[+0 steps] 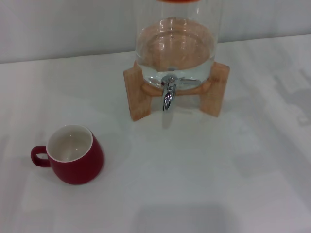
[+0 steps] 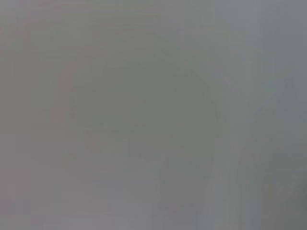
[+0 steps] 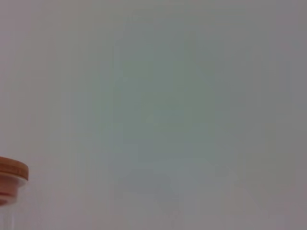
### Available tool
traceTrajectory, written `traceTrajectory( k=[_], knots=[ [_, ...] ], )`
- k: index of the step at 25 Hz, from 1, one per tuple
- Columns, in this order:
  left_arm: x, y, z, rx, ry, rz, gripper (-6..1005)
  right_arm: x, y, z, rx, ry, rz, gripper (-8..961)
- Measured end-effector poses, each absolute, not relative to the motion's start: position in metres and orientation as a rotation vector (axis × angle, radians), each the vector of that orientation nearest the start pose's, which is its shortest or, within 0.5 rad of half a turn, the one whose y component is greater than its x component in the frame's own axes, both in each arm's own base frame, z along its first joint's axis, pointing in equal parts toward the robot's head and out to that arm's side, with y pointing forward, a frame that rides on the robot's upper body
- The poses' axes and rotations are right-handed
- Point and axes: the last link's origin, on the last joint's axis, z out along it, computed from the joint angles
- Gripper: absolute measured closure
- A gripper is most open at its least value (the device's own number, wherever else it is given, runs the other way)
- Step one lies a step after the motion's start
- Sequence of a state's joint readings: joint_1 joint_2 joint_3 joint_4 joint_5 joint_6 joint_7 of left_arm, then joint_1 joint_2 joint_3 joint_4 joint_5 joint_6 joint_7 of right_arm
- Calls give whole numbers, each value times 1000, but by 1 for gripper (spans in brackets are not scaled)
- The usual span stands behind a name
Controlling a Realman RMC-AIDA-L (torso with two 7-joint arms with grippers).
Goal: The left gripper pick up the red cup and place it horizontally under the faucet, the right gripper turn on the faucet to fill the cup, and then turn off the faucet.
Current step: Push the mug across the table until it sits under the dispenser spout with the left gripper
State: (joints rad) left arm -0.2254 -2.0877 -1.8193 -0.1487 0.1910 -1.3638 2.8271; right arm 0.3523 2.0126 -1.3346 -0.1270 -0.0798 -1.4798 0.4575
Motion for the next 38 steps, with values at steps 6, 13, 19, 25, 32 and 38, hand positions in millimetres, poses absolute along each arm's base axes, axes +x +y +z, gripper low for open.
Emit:
traceTrajectory(
  k=[6, 13, 19, 25, 32, 38],
  knots=[
    [-369, 263, 21, -1510, -520, -746, 128, 344, 305, 70, -1429, 420, 987, 128],
    [-369, 263, 20, -1520, -518, -746, 132, 343, 305, 71, -1428, 418, 992, 128],
    [-365, 262, 13, -1569, -512, -743, 136, 343, 305, 71, -1428, 416, 994, 128],
    [-368, 257, 7, -1598, -528, -728, 140, 342, 305, 71, -1428, 414, 996, 128],
    [-367, 253, 0, -1641, -532, -718, 144, 341, 304, 71, -1428, 409, 1006, 128],
    [-366, 250, -7, -1681, -539, -711, 148, 341, 303, 71, -1429, 406, 1011, 128]
  ],
)
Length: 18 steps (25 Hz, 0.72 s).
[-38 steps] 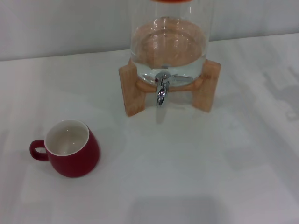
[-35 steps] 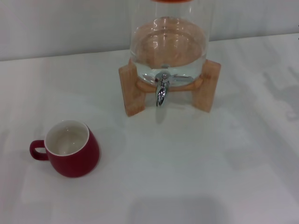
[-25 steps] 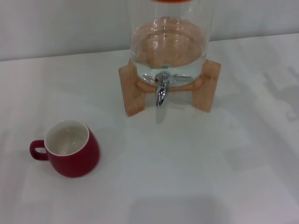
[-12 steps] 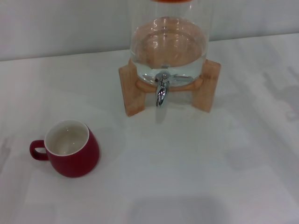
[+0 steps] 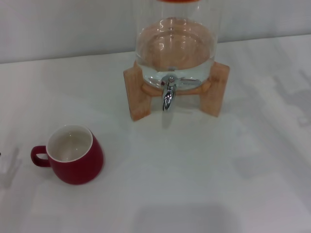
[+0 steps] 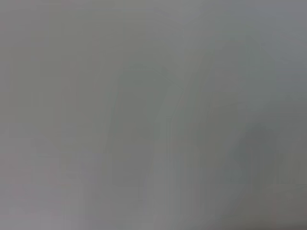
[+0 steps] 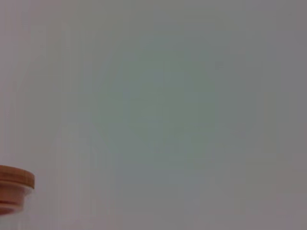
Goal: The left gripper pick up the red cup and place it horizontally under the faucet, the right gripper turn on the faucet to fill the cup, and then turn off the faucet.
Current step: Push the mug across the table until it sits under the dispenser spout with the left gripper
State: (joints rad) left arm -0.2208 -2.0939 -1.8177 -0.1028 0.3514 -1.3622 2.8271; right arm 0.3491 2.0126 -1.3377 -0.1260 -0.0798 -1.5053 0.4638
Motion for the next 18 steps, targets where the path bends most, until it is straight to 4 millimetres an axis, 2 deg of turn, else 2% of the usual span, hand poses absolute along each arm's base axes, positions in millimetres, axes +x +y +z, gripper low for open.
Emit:
traceTrajectory(
  k=[18],
  knots=[
    [-363, 236, -23, -1765, -545, -709, 159, 342, 299, 69, -1437, 408, 1009, 128]
  ],
)
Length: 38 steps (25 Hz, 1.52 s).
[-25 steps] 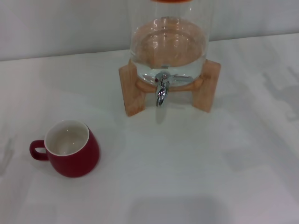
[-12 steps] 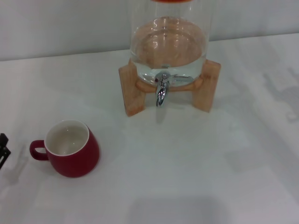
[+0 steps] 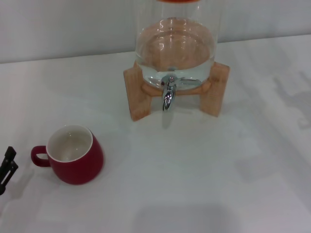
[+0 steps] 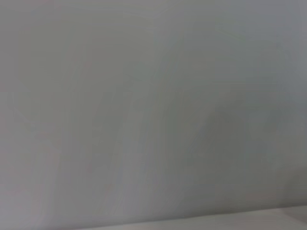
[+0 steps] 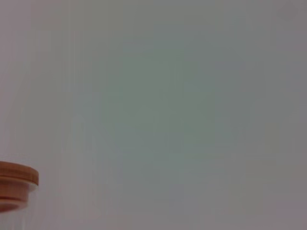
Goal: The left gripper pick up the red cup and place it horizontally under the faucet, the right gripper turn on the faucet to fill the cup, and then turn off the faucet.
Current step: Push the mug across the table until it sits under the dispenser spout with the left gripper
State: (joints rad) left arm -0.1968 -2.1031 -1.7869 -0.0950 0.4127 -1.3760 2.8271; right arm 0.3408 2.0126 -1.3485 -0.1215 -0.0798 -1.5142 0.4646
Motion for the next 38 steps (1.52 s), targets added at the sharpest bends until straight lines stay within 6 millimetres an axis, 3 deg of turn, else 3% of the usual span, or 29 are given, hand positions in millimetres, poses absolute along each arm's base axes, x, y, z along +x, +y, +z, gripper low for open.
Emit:
traceTrajectory(
  k=[38],
  knots=[
    [-366, 229, -39, -1870, -568, -657, 182, 338, 300, 70, -1440, 382, 1022, 129]
  ],
)
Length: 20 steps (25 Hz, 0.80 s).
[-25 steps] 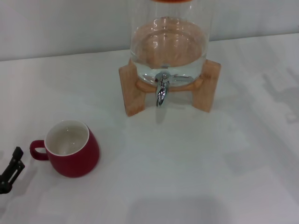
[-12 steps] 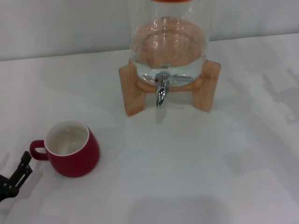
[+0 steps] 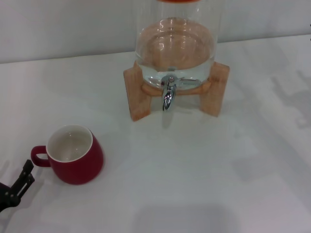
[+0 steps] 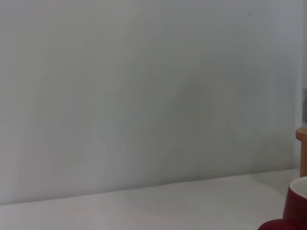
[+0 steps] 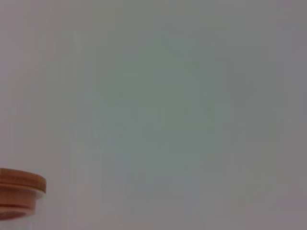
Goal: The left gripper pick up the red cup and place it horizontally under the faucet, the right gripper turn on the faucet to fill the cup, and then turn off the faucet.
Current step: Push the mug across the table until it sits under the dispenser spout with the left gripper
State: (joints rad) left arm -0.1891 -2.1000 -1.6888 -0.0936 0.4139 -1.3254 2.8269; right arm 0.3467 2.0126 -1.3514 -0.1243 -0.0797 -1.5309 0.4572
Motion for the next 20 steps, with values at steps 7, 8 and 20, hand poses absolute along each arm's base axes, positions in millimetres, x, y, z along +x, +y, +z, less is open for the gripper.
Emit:
traceTrajectory(
  k=[7, 8, 20],
  knots=[
    [-367, 231, -39, -1877, -570, -645, 187, 338, 300, 70, -1442, 382, 1022, 129],
    [-367, 231, -39, -1878, -571, -642, 187, 338, 300, 70, -1442, 382, 1022, 129],
    [-364, 235, -41, -1907, -559, -639, 195, 338, 300, 69, -1447, 381, 1022, 129]
  ],
)
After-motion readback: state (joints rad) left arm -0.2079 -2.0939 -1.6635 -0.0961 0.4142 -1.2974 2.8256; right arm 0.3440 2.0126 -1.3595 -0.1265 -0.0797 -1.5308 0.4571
